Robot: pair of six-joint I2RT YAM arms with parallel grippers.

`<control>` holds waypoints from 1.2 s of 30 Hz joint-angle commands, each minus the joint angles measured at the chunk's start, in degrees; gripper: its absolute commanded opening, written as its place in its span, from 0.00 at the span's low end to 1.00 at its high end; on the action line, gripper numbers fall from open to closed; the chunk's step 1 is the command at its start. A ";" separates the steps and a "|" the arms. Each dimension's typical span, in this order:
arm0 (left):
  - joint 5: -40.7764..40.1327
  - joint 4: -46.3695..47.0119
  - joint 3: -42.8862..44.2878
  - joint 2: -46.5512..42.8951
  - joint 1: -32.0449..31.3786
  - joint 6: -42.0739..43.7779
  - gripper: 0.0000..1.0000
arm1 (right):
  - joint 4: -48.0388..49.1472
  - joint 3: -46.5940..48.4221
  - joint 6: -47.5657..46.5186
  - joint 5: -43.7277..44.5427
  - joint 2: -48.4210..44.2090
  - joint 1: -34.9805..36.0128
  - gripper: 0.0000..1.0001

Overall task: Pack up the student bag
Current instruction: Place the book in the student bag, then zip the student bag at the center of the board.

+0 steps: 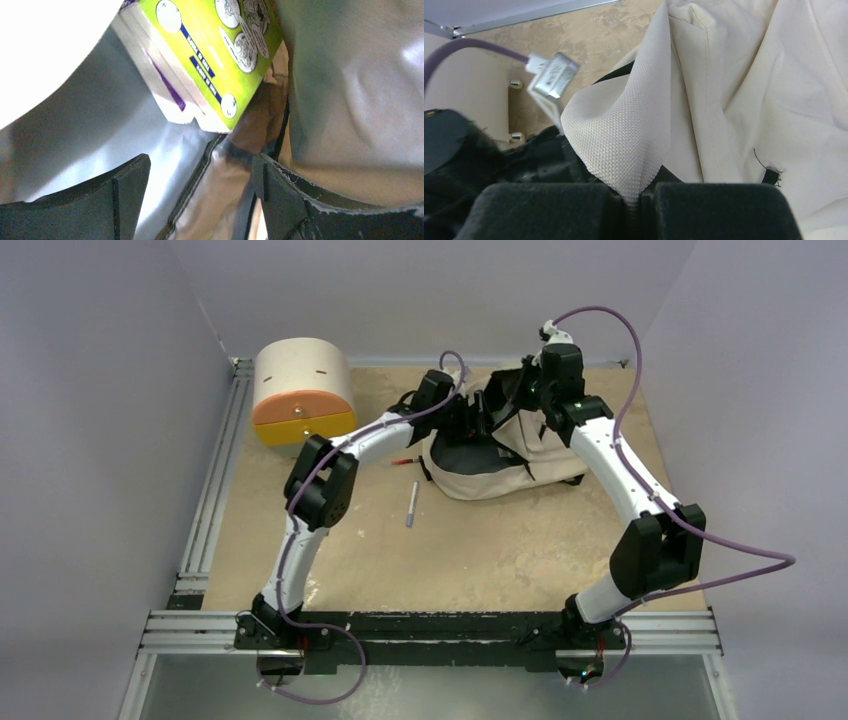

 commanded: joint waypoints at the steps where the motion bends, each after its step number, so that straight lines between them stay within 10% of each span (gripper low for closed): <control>1: -2.82 2.19 -6.72 -12.00 1.04 3.77 0.74 | 5.10 0.97 -0.65 1.38 -4.16 0.16 0.00; 13: -10.17 -0.19 -23.81 -32.91 4.87 21.53 0.74 | 0.85 2.44 -1.88 2.18 -4.33 0.24 0.00; 28: -19.76 -11.60 -12.55 -19.44 2.84 42.29 0.75 | -0.77 1.62 -2.77 2.35 -4.33 0.12 0.00; 36: -19.60 -12.37 -8.45 -15.65 2.40 42.17 0.51 | -1.00 1.35 -3.11 3.05 -3.92 0.15 0.00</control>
